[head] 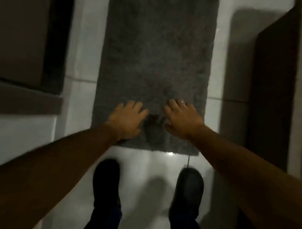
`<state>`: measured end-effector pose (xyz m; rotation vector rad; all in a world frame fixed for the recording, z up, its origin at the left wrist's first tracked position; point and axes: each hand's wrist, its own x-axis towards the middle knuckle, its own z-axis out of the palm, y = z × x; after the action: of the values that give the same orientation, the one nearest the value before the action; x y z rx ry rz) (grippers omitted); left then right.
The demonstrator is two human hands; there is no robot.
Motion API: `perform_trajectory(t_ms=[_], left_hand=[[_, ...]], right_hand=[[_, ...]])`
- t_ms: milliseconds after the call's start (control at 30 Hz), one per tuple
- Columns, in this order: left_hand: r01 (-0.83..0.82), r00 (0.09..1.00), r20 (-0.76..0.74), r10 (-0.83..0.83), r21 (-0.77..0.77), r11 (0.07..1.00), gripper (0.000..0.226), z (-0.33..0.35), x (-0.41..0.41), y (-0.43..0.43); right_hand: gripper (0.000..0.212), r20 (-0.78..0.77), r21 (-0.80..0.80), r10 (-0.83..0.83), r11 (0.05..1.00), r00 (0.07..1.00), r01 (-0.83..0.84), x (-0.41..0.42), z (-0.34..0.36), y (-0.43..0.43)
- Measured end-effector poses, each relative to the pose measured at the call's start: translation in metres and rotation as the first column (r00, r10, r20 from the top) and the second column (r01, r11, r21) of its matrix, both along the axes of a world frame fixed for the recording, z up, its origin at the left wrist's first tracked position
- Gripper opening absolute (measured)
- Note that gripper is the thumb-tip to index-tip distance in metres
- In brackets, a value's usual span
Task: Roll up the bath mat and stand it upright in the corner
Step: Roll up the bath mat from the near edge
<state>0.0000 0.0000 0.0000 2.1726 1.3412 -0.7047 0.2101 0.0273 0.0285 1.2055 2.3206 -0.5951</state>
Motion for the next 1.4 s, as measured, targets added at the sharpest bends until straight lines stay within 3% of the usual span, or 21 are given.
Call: perform_trajectory(t_ms=[100, 200, 333, 433, 533, 600, 667, 700, 800, 900, 1033, 1133, 1200, 1267, 1400], left_hand=[[0.082, 0.995, -0.060, -0.080, 0.032, 0.996, 0.077, -0.083, -0.001, -0.046], [0.146, 0.974, -0.171, -0.150, -0.033, 0.989, 0.099, -0.167, -0.007, -0.092], [0.209, 0.962, -0.196, -0.188, 0.091, 0.974, 0.104, -0.205, -0.016, -0.105], [0.220, 0.963, -0.184, -0.198, 0.106, 0.970, 0.083, -0.202, -0.015, -0.099], [0.010, 1.000, -0.013, -0.009, 0.047, 0.999, 0.052, -0.188, -0.014, -0.072], [-0.160, 0.978, 0.129, 0.163, -0.028, 0.987, 0.033, -0.179, -0.018, -0.049], [-0.328, 0.922, 0.191, 0.336, -0.073, 0.942, 0.027, -0.168, -0.023, -0.026], [-0.345, 0.920, 0.192, 0.343, -0.025, 0.938, 0.030, -0.164, -0.024, -0.019], [-0.048, 0.997, 0.072, 0.026, 0.327, 0.944, 0.037, -0.162, -0.030, -0.020], [0.167, 0.984, -0.013, -0.175, 0.374, 0.912, 0.037, -0.168, -0.037, -0.033], [0.122, 0.991, -0.094, -0.098, 0.301, 0.946, 0.059, -0.180, -0.040, -0.055], [0.155, 0.984, -0.131, -0.120, 0.305, 0.940, 0.077, -0.183, -0.044, -0.061], [0.138, 0.987, -0.125, -0.103, 0.311, 0.940, 0.072, -0.183, -0.048, -0.053], [0.123, 0.989, -0.111, -0.095, 0.291, 0.949, 0.064, -0.184, -0.052, -0.043], [-0.041, 0.995, 0.093, 0.025, 0.177, 0.983, 0.049, -0.179, -0.056, -0.028]], right_hand=[[0.059, 0.039, 0.002, 0.051, 0.999, 0.998, -0.052, -0.003, -0.085, -0.036], [0.072, 0.100, -0.024, 0.085, 0.996, 0.991, -0.083, -0.004, -0.165, -0.078], [0.074, 0.129, 0.021, 0.078, 0.996, 0.989, -0.081, 0.000, -0.200, -0.104], [0.075, 0.131, 0.033, 0.095, 0.994, 0.987, -0.100, 0.003, -0.196, -0.110], [0.059, 0.084, 0.034, 0.100, 0.994, 0.991, -0.103, 0.004, -0.179, -0.101], [0.044, 0.045, 0.048, 0.109, 0.993, 0.993, -0.111, 0.006, -0.171, -0.092], [0.035, 0.005, 0.049, 0.045, 0.998, 0.999, -0.045, 0.006, -0.167, -0.077], [0.034, -0.006, 0.055, -0.007, 0.998, 1.000, 0.008, 0.006, -0.167, -0.068], [0.037, 0.000, 0.079, -0.106, 0.991, 0.994, 0.105, 0.003, -0.172, -0.046], [0.038, 0.046, 0.114, -0.092, 0.990, 0.995, 0.086, -0.003, -0.180, -0.037], [0.031, 0.020, 0.149, -0.088, 0.985, 0.996, 0.084, -0.005, -0.190, -0.046], [0.051, 0.010, 0.163, -0.091, 0.983, 0.996, 0.089, 0.004, -0.194, -0.060], [0.058, 0.041, 0.180, -0.069, 0.982, 0.997, 0.060, 0.010, -0.197, -0.066], [0.052, 0.032, 0.202, -0.098, 0.975, 0.995, 0.089, 0.013, -0.199, -0.067], [0.044, -0.081, 0.142, -0.185, 0.970, 0.979, 0.196, 0.020, -0.200, -0.061]])
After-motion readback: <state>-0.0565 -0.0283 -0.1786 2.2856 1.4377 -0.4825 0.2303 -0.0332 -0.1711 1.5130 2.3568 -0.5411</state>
